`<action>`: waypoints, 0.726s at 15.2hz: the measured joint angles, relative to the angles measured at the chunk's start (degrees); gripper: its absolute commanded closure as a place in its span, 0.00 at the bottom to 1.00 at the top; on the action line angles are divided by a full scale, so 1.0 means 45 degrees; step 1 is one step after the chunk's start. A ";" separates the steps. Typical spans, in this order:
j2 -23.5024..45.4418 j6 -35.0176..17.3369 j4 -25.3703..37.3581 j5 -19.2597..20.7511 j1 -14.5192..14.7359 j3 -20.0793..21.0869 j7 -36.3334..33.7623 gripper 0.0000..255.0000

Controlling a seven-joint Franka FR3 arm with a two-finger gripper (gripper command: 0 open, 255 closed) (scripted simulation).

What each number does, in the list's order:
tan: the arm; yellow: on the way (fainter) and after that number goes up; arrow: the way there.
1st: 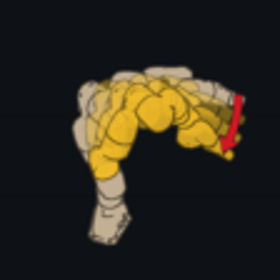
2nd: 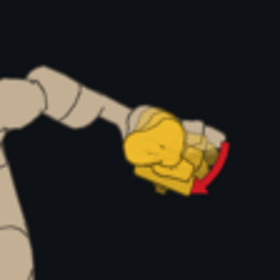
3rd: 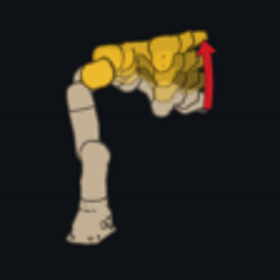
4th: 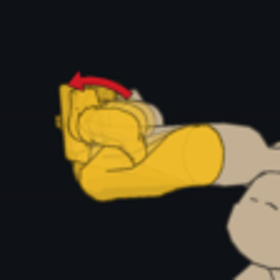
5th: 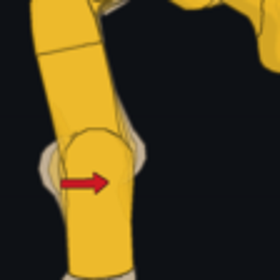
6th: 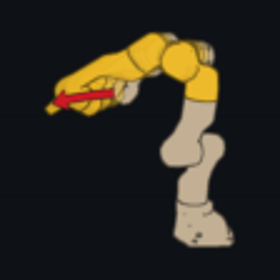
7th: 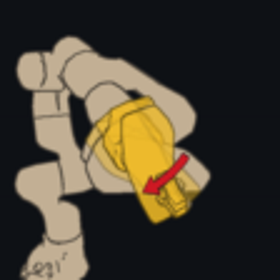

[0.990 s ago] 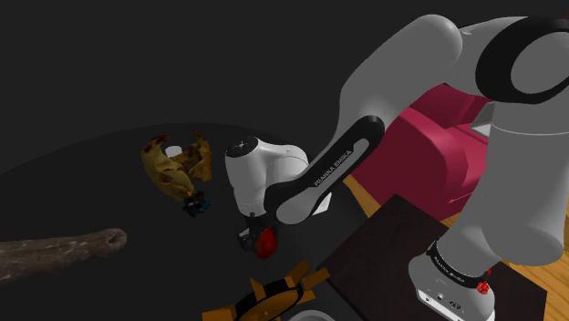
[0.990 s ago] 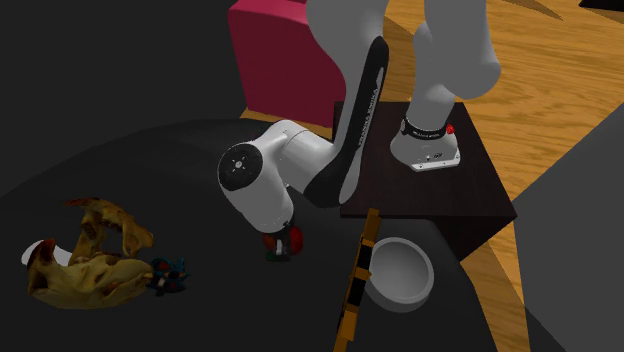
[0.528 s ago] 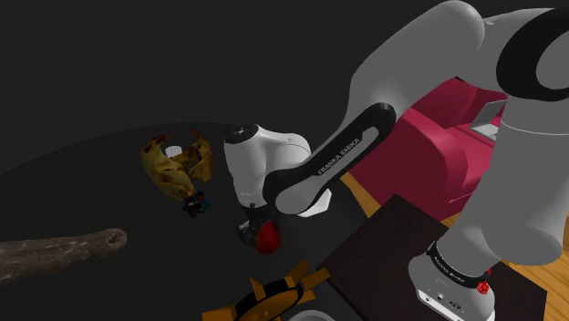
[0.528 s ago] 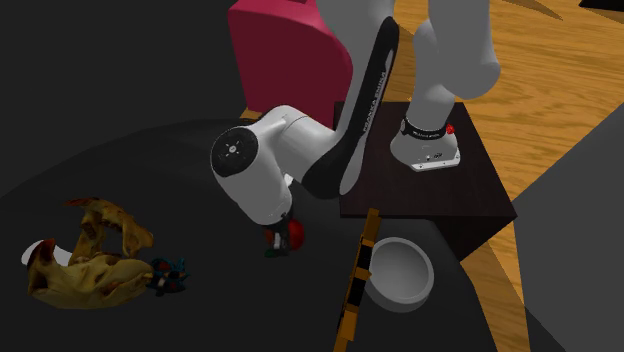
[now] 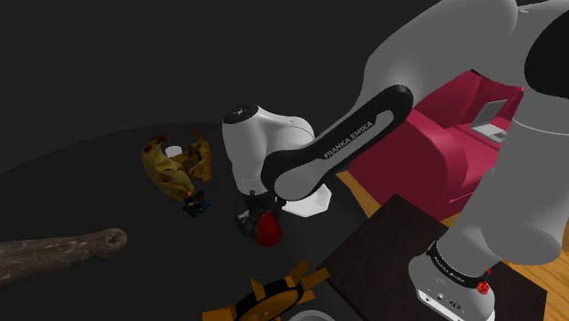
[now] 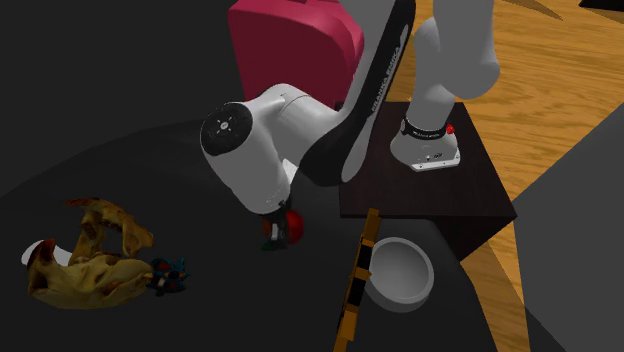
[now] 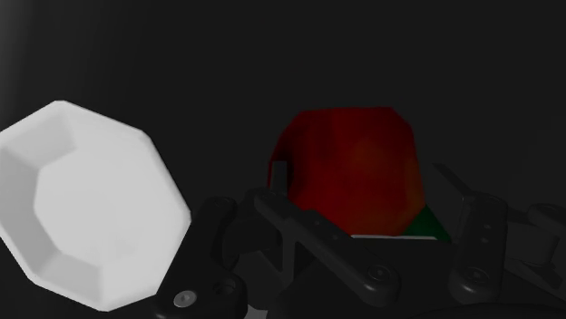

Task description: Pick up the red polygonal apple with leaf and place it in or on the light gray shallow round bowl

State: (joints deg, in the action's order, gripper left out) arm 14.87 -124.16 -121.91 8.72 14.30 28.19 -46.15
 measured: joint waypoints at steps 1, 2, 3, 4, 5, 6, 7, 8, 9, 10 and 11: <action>-0.0131 0.0124 0.0011 -0.0079 -0.0031 0.0026 0.0063 1.00; -0.0261 0.0260 0.0033 -0.0160 -0.0052 0.0055 0.0112 1.00; -0.0378 0.0396 0.0069 -0.0232 -0.0074 0.0078 0.0167 1.00; -0.0504 0.0535 0.0100 -0.0309 -0.0103 0.0098 0.0231 1.00; -0.0603 0.0708 0.0188 -0.0376 -0.0114 0.0121 0.0272 1.00; -0.0684 0.0876 0.0288 -0.0434 -0.0121 0.0140 0.0307 1.00; -0.0801 0.1019 0.0331 -0.0505 -0.0140 0.0159 0.0357 1.00; -0.0930 0.1133 0.0333 -0.0576 -0.0169 0.0172 0.0421 1.00; -0.1145 0.1172 0.0185 -0.0704 -0.0161 0.0230 0.0421 1.00; -0.1433 0.1156 -0.0084 -0.0886 -0.0086 0.0353 0.0321 1.00; -0.1673 0.1154 -0.0294 -0.1053 0.0003 0.0476 0.0206 1.00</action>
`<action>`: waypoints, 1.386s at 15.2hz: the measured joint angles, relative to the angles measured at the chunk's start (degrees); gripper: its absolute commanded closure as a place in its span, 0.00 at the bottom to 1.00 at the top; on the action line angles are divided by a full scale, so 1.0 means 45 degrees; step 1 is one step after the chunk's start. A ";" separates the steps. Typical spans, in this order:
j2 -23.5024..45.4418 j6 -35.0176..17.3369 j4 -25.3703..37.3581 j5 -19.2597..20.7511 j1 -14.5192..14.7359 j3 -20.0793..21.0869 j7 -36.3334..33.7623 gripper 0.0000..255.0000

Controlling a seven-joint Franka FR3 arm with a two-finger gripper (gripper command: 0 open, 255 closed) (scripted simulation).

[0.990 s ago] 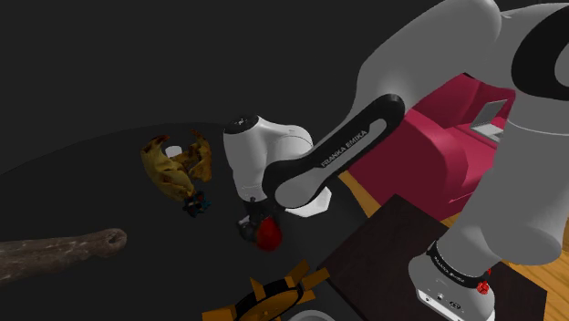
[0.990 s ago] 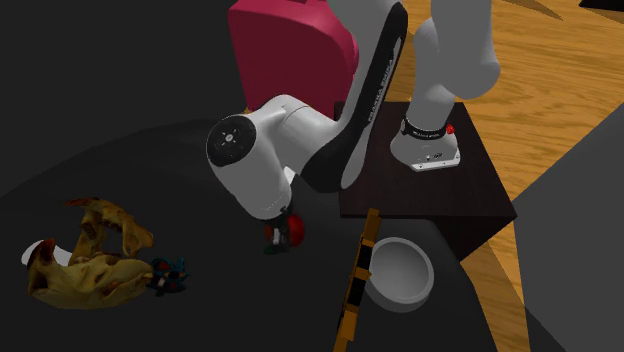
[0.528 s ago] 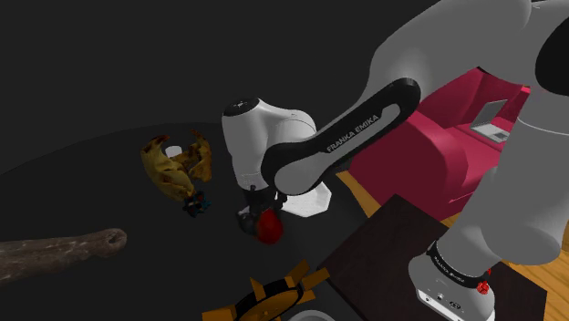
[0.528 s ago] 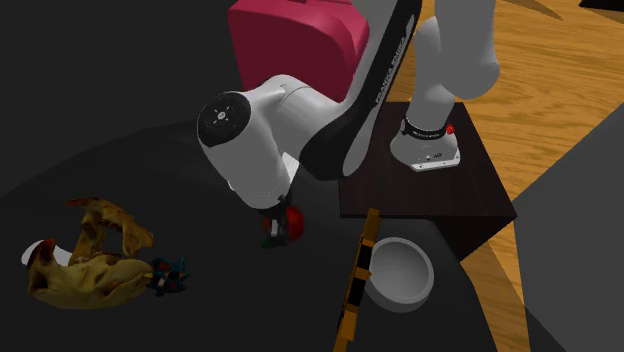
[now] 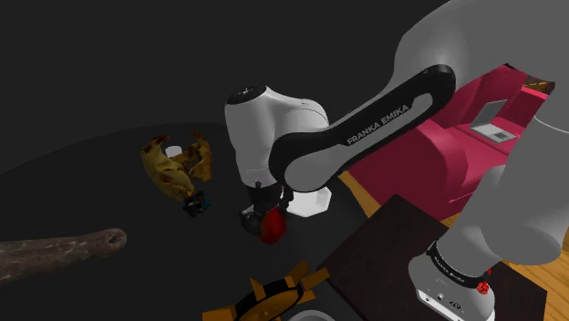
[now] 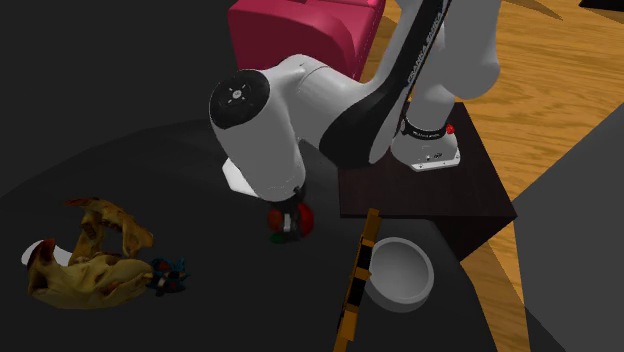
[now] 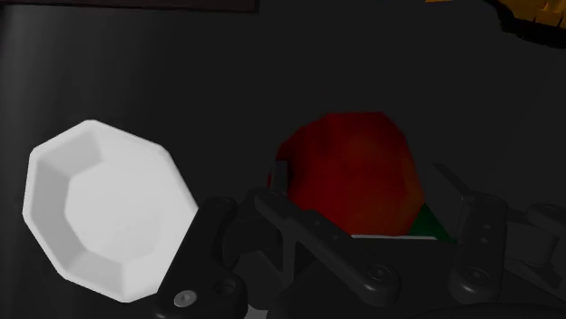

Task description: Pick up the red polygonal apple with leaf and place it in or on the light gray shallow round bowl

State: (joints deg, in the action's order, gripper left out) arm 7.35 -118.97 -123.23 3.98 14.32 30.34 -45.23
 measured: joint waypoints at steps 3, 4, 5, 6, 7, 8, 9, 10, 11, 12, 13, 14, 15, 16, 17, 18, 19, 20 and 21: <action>-0.0820 -0.0108 -0.0804 -0.0590 0.0304 0.0396 -0.0355 1.00; -0.1178 -0.0068 -0.1072 -0.0850 0.0414 0.0535 -0.0454 1.00; -0.1418 -0.0211 -0.1414 -0.1053 0.0542 0.0672 -0.0589 1.00; -0.1874 -0.0218 -0.1809 -0.1389 0.0676 0.0819 -0.0646 1.00; -0.2153 -0.0118 -0.1931 -0.1629 0.0815 0.0953 -0.0765 1.00; -0.2330 -0.0220 -0.2171 -0.1823 0.0976 0.1108 -0.0954 1.00; -0.2489 -0.0199 -0.2270 -0.1986 0.1104 0.1228 -0.1098 1.00; -0.2805 -0.0072 -0.2396 -0.2266 0.1284 0.1378 -0.1249 1.00; -0.3070 -0.0010 -0.2538 -0.2509 0.1449 0.1511 -0.1386 1.00; -0.3315 -0.0038 -0.2755 -0.2746 0.1617 0.1644 -0.1519 1.00; -0.3540 0.0025 -0.2864 -0.2984 0.1803 0.1793 -0.1699 1.00; -0.3748 0.0101 -0.2938 -0.3221 0.2014 0.1973 -0.1934 1.00; -0.4013 0.0106 -0.3136 -0.3472 0.2186 0.2077 -0.2032 1.00; -0.4181 0.0274 -0.3077 -0.3662 0.2362 0.2224 -0.2256 1.00; -0.4317 0.0305 -0.3132 -0.3853 0.2550 0.2396 -0.2490 1.00; -0.4576 0.0420 -0.3205 -0.4112 0.2773 0.2544 -0.2696 1.00; -0.4747 0.0442 -0.3300 -0.4315 0.2947 0.2669 -0.2859 1.00; -0.4865 0.0410 -0.3404 -0.4492 0.3106 0.2801 -0.3029 1.00; -0.4838 0.0377 -0.3391 -0.4532 0.3171 0.2908 -0.3175 1.00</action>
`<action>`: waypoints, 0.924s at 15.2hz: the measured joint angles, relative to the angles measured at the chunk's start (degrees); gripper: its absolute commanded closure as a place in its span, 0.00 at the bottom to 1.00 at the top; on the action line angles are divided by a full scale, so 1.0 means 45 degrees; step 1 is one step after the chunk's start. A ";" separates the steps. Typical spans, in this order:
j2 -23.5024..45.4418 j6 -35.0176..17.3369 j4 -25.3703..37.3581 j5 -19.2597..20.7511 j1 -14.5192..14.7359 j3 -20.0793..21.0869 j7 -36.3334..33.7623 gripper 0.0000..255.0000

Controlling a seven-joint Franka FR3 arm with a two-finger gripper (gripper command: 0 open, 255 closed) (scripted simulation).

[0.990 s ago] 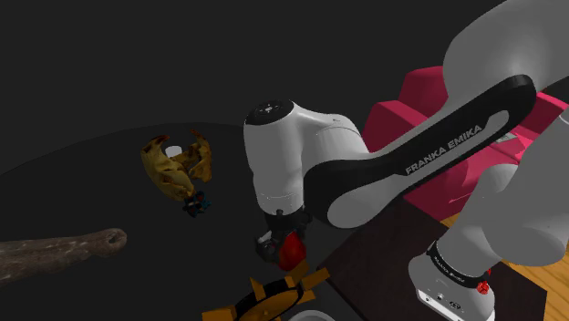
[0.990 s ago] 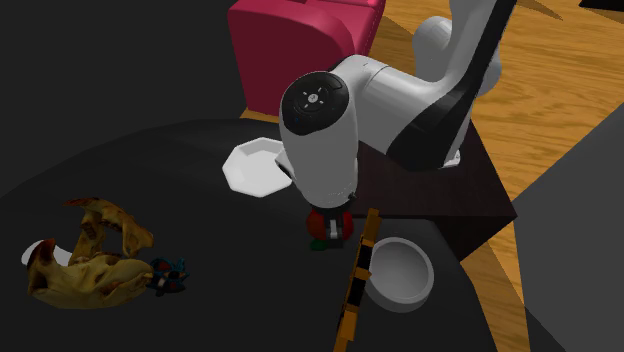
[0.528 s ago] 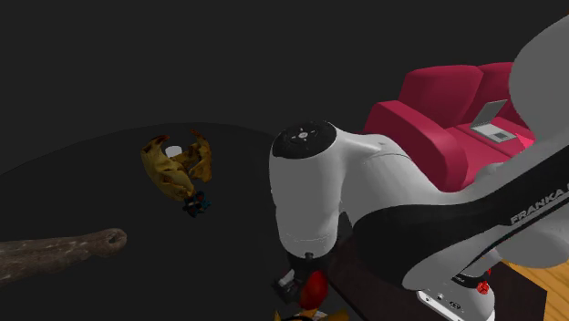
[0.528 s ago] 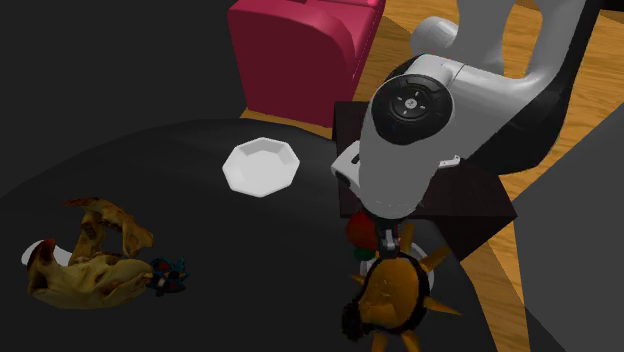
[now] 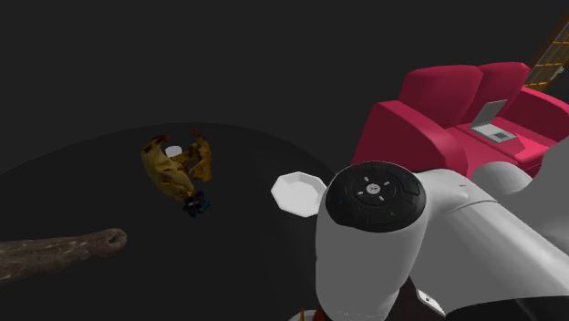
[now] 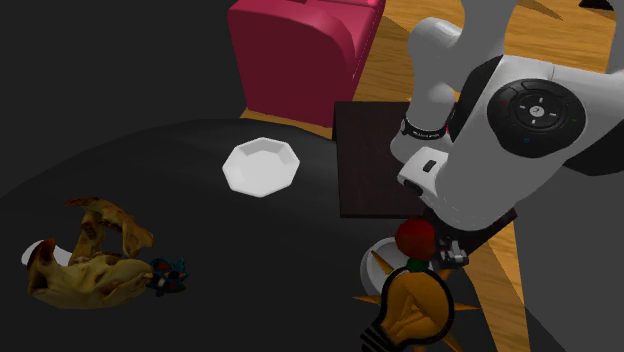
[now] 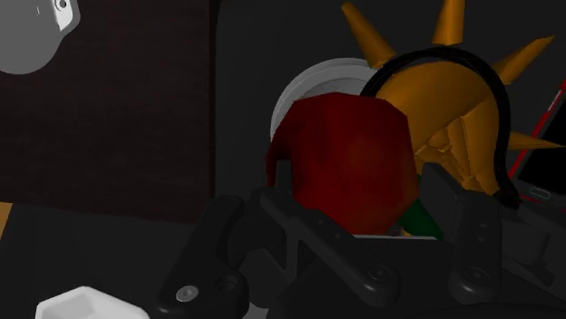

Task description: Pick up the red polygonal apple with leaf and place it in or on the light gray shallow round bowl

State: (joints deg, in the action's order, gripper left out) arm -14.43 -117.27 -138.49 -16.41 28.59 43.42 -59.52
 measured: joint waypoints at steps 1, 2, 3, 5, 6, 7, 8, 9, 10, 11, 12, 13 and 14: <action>0.0058 -0.0107 -0.0046 -0.0012 0.0029 0.0078 -0.0089 1.00; 0.0181 -0.0311 -0.0141 0.0012 0.0034 0.0164 -0.0167 1.00; 0.0276 -0.0498 -0.0245 0.0035 0.0027 0.0215 -0.0201 1.00; 0.0496 -0.0864 -0.0418 0.0110 0.0004 0.0322 -0.0288 1.00; 0.0656 -0.1069 -0.0485 0.0184 -0.0024 0.0384 -0.0351 1.00; 0.0855 -0.1278 -0.0522 0.0291 -0.0064 0.0452 -0.0435 1.00; 0.1058 -0.1499 -0.0572 0.0409 -0.0108 0.0512 -0.0511 1.00; 0.1149 -0.1704 -0.0701 0.0442 -0.0120 0.0541 -0.0525 1.00; 0.1336 -0.1883 -0.0720 0.0552 -0.0140 0.0613 -0.0640 1.00; 0.1512 -0.2095 -0.0791 0.0665 -0.0179 0.0650 -0.0699 1.00; 0.1698 -0.2297 -0.0838 0.0780 -0.0199 0.0708 -0.0806 1.00; 0.1864 -0.2523 -0.0931 0.0884 -0.0220 0.0749 -0.0882 1.00; 0.2043 -0.2772 -0.1013 0.1010 -0.0243 0.0790 -0.0975 1.00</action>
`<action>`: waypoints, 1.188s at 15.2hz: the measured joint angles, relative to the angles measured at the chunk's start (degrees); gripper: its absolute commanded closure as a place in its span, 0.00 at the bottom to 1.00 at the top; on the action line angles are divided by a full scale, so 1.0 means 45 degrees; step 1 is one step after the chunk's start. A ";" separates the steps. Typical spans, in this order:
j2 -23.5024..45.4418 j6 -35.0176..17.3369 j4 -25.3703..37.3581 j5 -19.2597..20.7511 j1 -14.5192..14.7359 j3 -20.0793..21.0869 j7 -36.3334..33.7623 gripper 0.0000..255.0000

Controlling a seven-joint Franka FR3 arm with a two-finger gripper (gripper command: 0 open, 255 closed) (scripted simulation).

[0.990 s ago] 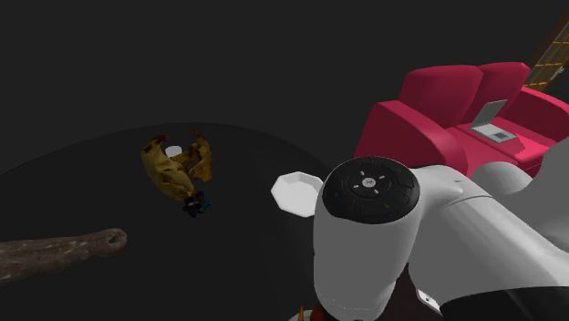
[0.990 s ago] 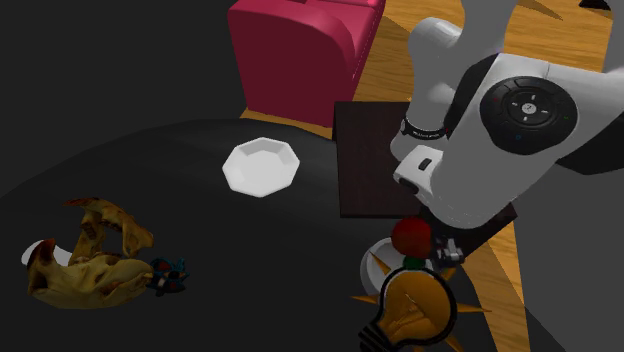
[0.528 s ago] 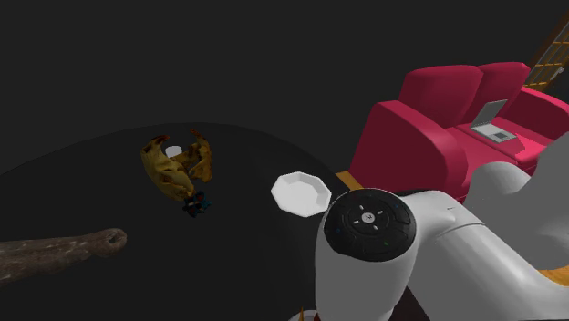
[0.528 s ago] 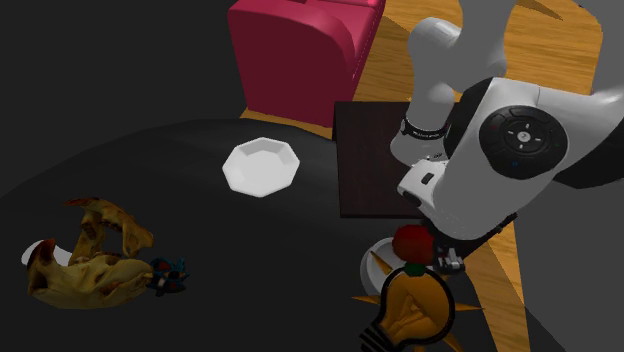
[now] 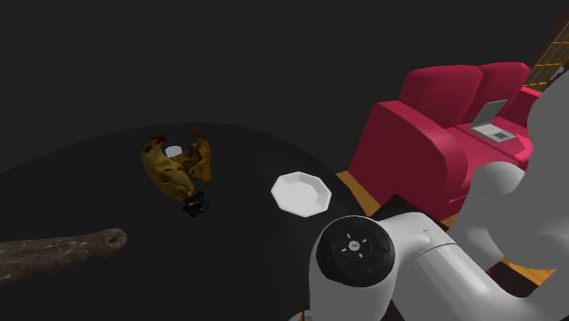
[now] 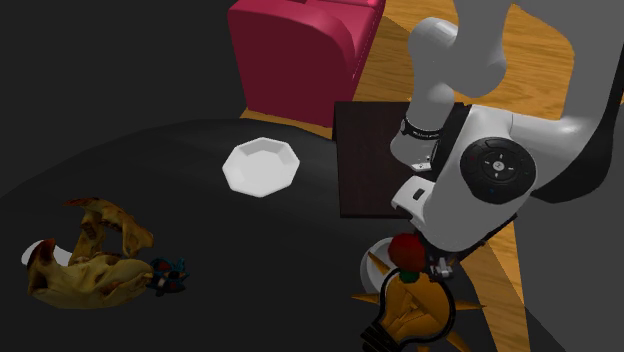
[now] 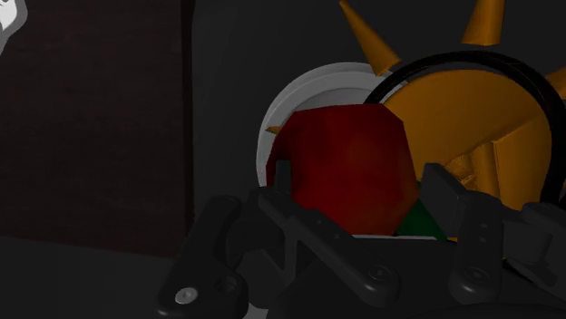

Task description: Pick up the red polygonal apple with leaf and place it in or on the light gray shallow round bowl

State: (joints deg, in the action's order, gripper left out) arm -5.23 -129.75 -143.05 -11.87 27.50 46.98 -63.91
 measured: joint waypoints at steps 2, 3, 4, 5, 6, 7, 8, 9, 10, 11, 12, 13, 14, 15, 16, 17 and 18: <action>0.0405 -0.0381 -0.0008 0.0349 -0.0066 0.0056 -0.0242 1.00; 0.0592 -0.0574 -0.0084 0.0504 -0.0084 0.0077 -0.0355 1.00; 0.0791 -0.0726 -0.0127 0.0683 -0.0111 0.0082 -0.0468 1.00; 0.1050 -0.0899 -0.0160 0.0909 -0.0116 0.0102 -0.0655 1.00; 0.1206 -0.0788 -0.0183 0.1062 -0.0137 0.0084 -0.0733 1.00; 0.1279 -0.0675 -0.0227 0.1116 -0.0131 0.0087 -0.0781 1.00; 0.1339 -0.0669 -0.0231 0.1168 -0.0128 0.0086 -0.0824 1.00; 0.1348 -0.0644 -0.0217 0.1173 -0.0122 0.0088 -0.0840 1.00; 0.1367 -0.0685 -0.0249 0.1190 -0.0121 0.0086 -0.0847 1.00; 0.1356 -0.0744 -0.0289 0.1179 -0.0126 0.0079 -0.0825 1.00; 0.1388 -0.0716 -0.0254 0.1219 -0.0140 0.0061 -0.0820 1.00; 0.1359 -0.0764 -0.0283 0.1189 -0.0144 0.0057 -0.0789 0.00; 0.1268 -0.0974 -0.0350 0.1091 -0.0147 0.0061 -0.0699 0.00; 0.1214 -0.1111 -0.0388 0.1036 -0.0155 0.0057 -0.0637 0.00; 0.1205 -0.1176 -0.0404 0.1030 -0.0160 0.0053 -0.0625 0.00; 0.1199 -0.1203 -0.0408 0.1026 -0.0162 0.0051 -0.0621 0.00; 0.1205 -0.1200 -0.0405 0.1036 -0.0165 0.0048 -0.0627 0.00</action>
State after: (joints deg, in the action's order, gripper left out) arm 0.19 -135.15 -144.87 -7.21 26.75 47.20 -66.73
